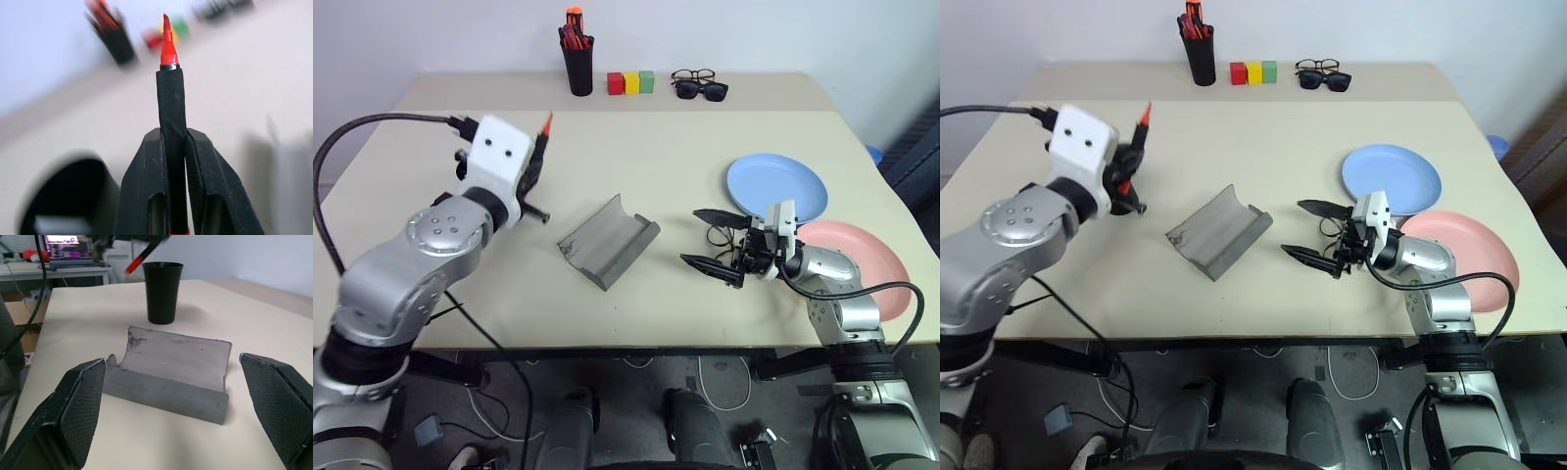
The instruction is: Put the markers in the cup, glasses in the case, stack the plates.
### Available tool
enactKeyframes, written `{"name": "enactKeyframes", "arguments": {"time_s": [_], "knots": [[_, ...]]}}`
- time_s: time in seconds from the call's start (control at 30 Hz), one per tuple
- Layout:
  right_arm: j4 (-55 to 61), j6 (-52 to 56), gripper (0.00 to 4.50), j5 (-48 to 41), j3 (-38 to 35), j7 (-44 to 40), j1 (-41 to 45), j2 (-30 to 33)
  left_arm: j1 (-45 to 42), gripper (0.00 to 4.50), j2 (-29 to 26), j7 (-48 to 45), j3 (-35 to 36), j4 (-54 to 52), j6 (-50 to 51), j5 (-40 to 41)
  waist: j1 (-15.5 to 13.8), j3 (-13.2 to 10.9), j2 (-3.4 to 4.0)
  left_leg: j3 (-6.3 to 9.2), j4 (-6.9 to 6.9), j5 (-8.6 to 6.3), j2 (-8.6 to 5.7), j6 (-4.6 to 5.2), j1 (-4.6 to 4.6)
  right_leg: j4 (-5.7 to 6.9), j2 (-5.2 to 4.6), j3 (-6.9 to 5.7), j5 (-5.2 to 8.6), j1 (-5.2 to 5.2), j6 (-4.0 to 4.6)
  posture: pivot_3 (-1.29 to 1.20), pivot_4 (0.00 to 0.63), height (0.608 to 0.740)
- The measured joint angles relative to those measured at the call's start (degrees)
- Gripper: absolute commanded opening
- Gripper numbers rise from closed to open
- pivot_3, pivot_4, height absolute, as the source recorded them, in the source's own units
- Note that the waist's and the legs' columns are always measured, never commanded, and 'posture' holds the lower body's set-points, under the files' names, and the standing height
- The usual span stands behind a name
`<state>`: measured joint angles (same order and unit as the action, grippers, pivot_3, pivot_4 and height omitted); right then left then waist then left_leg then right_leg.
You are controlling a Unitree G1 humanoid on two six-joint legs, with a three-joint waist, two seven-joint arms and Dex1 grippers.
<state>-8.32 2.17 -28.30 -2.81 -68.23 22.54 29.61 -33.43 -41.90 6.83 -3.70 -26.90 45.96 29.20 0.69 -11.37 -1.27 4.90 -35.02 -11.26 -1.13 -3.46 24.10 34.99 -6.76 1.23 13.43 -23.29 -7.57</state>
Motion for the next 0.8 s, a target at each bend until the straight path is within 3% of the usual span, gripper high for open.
{"name": "enactKeyframes", "arguments": {"time_s": [0.17, 0.37, 0.6, 0.8], "knots": [[-0.24, -1.07, 4.50, 0.08, -0.46, 0.99, 0.06, -0.28, -3.97, 0.03, 6.47, 7.61, 0.28, 17.90, -19.17, -19.44, 0.00, 0.01, -0.01, 0.00, -0.05, 0.01, -0.01, 0.02, -0.01, 0.05, 0.01, 0.00, -0.10, 0.01, -0.19, 0.00, 0.150, 0.740], [-1.05, -1.95, 4.50, 0.25, -0.59, 1.44, 0.02, -0.91, -9.71, 0.03, 13.91, 11.29, 1.74, 37.57, -30.77, -27.93, -0.07, 0.01, -0.02, 0.02, -0.12, 0.02, -0.02, 0.03, 0.04, 0.09, 0.02, -0.03, -0.20, 0.02, -0.39, 0.00, 0.150, 0.740], [0.57, -0.74, 4.50, 0.52, -0.55, 3.73, 0.08, -1.10, -11.56, 0.03, 20.31, 10.30, 2.72, 44.10, -36.39, -30.72, 0.14, 0.01, -0.02, 0.03, -0.11, 0.02, -0.02, 0.02, 0.03, 0.13, 0.02, -0.03, -0.24, 0.00, -0.55, 0.00, 0.150, 0.740], [3.55, 1.25, 4.50, 0.47, -0.61, 4.86, -0.17, -0.85, -7.62, 0.03, 21.14, 7.65, 4.60, 37.89, -33.78, -31.12, 0.14, 0.01, -0.02, 0.03, -0.13, 0.03, -0.02, 0.02, 0.02, 0.19, 0.02, -0.03, -0.25, -0.01, -0.55, 0.00, 0.150, 0.740]]}}
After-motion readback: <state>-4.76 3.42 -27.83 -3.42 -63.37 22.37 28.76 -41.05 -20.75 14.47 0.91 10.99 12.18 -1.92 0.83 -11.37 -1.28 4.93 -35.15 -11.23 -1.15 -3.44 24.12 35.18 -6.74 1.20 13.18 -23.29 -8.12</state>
